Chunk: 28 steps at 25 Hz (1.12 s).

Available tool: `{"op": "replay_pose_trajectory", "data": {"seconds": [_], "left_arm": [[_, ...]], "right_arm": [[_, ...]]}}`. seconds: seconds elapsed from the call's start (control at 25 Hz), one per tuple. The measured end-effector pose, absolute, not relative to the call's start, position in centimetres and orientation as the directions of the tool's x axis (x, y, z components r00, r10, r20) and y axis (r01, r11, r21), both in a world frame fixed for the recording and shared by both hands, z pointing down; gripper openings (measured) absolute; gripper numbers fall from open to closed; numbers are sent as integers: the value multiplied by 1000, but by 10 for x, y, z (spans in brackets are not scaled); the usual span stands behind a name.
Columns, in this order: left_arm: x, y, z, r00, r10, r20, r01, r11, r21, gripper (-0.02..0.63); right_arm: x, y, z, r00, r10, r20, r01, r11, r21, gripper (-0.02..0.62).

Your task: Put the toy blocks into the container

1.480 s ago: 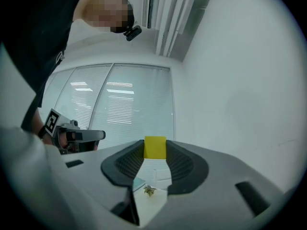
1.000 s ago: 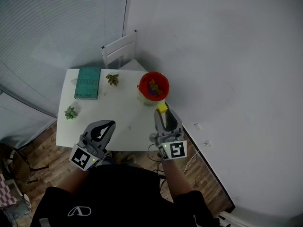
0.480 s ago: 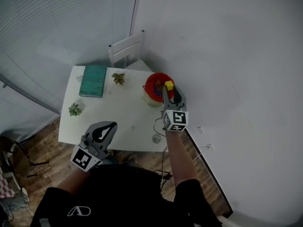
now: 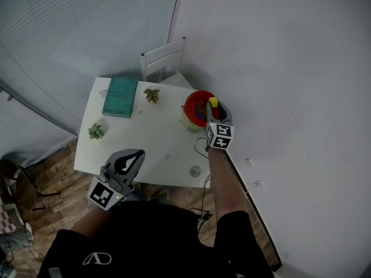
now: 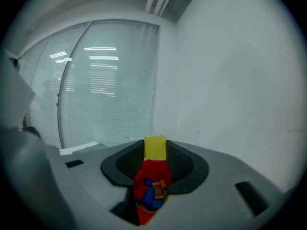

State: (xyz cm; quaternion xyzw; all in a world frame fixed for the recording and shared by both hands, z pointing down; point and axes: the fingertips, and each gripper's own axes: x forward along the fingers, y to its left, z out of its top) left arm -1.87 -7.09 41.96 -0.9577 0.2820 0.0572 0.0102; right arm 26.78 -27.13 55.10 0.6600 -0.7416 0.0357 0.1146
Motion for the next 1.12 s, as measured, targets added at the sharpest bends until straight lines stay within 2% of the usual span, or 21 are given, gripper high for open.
{"op": "replay_pose_trajectory", "data": {"seconds": [0.36,0.76,0.8,0.84,1.12], "left_arm": [[-26,-71,422,823,-557,-109,-560,-829,12,5],[-31,-74,424,813,-572,-107,-574,-819,18,5],[-30,-74,424,813,-572,-107,-574,-819,19,5],[-30,-75,424,813,-572,-108,-573,-819,19,5],[-26,-75,424,819,-565,-102,-566,-824,17,5]], "right_arm": [[277,-286,618,-93,-880,466,-988,141,69,144],[276,-294,632,-79,-851,519,-984,148,94,158],[276,-295,634,-79,-850,521,-984,150,95,228],[276,-295,635,-79,-850,521,-984,150,95,264],[278,-295,626,-91,-865,494,-984,153,87,256]]}}
